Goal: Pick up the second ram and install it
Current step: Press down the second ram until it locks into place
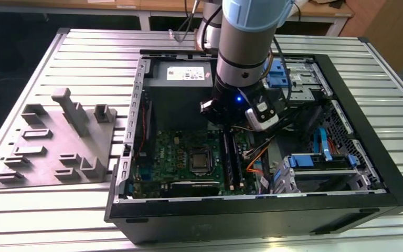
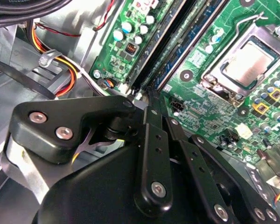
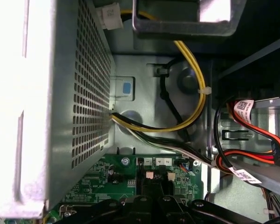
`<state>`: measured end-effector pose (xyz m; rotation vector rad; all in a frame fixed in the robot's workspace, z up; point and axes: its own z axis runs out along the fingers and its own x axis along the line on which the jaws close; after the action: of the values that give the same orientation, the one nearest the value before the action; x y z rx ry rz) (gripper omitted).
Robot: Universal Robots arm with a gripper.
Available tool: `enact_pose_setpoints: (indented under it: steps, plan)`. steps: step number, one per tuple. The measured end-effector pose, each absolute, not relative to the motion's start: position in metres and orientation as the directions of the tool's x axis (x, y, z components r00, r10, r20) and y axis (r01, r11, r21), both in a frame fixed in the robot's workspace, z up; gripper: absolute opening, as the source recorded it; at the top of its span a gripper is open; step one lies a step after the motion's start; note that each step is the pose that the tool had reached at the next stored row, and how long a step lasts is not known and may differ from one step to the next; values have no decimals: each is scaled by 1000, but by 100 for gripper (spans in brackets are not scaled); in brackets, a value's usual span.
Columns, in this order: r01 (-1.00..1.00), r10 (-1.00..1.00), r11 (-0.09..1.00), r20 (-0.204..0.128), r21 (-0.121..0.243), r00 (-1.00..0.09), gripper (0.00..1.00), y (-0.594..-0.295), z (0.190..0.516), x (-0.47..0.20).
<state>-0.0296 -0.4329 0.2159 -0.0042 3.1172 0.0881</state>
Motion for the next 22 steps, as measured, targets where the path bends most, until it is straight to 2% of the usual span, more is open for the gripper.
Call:
enact_pose_setpoints:
  steps: [18, 22]
  plan:
    - [-3, -2, 998, -24, 57, -1000, 10, -433, 233, -30]
    - [-3, -2, 998, -24, 57, -1000, 10, -441, 233, -30]
